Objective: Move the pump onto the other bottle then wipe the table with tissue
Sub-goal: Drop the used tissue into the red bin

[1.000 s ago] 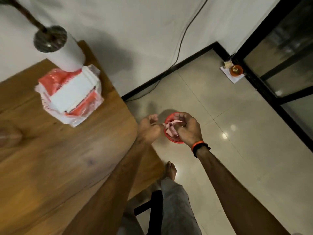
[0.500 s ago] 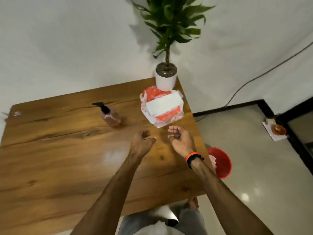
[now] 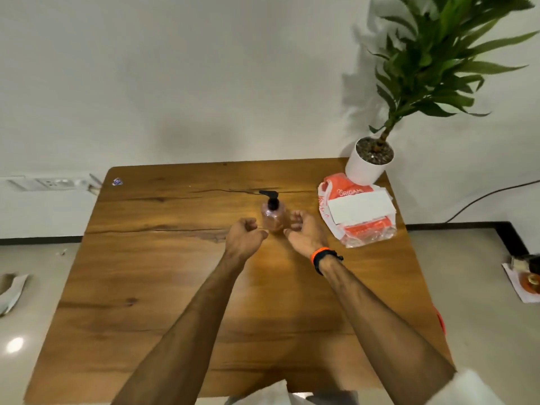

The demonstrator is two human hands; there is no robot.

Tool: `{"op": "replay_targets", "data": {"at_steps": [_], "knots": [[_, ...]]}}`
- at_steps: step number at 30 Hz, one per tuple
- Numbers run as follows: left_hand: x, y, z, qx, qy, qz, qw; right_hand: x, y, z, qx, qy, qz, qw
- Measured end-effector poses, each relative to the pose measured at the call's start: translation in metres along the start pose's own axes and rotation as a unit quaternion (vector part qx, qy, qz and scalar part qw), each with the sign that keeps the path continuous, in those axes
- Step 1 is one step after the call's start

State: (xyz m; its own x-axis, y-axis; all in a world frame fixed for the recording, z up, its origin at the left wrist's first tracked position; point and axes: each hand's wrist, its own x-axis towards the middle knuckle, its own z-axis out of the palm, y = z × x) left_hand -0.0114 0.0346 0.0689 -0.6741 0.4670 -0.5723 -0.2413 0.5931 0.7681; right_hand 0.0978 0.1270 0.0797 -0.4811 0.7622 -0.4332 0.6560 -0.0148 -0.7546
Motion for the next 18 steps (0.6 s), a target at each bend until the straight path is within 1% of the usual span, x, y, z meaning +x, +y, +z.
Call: {"op": "replay_targets", "data": {"at_steps": [3, 5, 8, 10, 12, 13, 16, 18], "knots": [[0.014, 0.009, 0.001, -0.007, -0.024, -0.004, 1.0, 0.003, -0.019, -0.002, -0.002, -0.012, -0.004, 1.0], [0.018, 0.014, 0.004, -0.05, -0.058, -0.01, 0.997, 0.006, -0.026, -0.006, 0.005, -0.025, -0.005, 1.0], [0.022, 0.014, 0.01, -0.06, -0.069, 0.003, 0.996, 0.011, -0.027, -0.007, -0.013, -0.055, -0.001, 0.998], [0.025, 0.013, 0.016, -0.086, -0.08, -0.002, 0.993, 0.017, -0.023, -0.006, 0.014, -0.067, 0.007, 0.998], [0.028, 0.013, 0.022, -0.11, -0.076, -0.008, 0.991, 0.022, -0.017, -0.004, 0.047, -0.075, 0.017, 0.996], [0.028, 0.013, 0.023, -0.127, -0.074, -0.017, 0.989, 0.023, -0.015, -0.004, 0.058, -0.075, 0.018, 0.995], [0.031, 0.015, 0.035, -0.112, -0.068, -0.014, 0.991, 0.029, -0.012, -0.012, 0.081, -0.062, 0.018, 0.995], [0.024, 0.025, 0.049, -0.119, -0.083, -0.027, 0.989, 0.031, -0.008, -0.027, 0.083, -0.054, 0.019, 0.995]]}}
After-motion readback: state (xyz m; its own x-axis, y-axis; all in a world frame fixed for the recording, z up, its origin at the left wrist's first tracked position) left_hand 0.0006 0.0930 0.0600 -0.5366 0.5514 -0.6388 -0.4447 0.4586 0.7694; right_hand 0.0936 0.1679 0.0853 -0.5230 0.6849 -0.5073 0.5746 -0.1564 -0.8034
